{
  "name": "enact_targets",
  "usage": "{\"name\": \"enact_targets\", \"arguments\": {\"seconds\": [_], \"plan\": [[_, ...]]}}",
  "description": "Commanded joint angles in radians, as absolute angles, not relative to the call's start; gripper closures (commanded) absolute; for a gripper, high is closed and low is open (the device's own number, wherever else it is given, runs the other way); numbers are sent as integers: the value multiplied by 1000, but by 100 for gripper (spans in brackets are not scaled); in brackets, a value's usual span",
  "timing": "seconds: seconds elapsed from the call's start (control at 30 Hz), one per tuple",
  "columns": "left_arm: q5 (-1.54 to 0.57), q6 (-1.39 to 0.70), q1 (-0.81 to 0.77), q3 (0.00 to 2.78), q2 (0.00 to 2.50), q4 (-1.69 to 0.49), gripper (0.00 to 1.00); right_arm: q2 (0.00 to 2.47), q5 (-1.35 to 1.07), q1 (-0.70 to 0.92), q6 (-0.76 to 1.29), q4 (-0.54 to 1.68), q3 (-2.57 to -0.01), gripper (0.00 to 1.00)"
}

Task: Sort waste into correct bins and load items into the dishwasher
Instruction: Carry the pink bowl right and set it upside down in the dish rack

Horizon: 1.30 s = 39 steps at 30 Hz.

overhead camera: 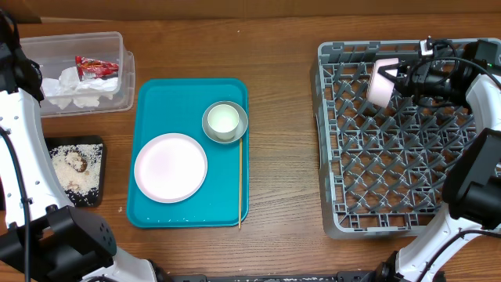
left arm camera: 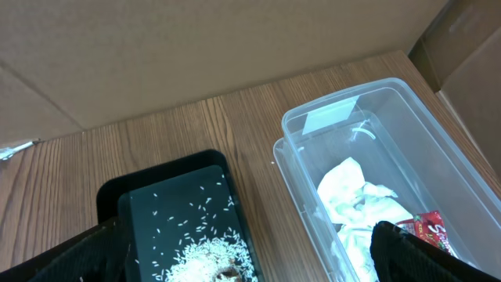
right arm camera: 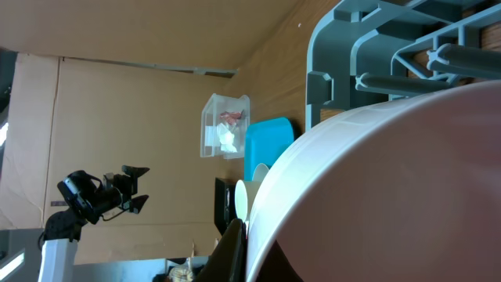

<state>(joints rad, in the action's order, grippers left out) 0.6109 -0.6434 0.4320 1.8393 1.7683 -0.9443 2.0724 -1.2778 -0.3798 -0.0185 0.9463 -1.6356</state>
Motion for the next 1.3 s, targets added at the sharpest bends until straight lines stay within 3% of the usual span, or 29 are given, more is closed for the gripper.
{"name": "enact_targets", "arguments": {"seconds": [0.0,0.3,0.77,1.07,1.27], "plan": [[628,-627,425,1839,1773,-943,0,2075,-1201,-384,2,953,-1642,96],[628,-627,425,1839,1773,-943,0,2067,-994,-437,58,1031,-1687,82],[628,-627,425,1839,1773,-942,0,1865,-571,-525,244,1173,-1800,80],[628,-627,425,1839,1773,-942,0,1739,-534,-450,266,1175,-1800,79],[628,-627,425,1839,1773,-942,0,1741,-336,-347,266,1112,-1796,73]]}}
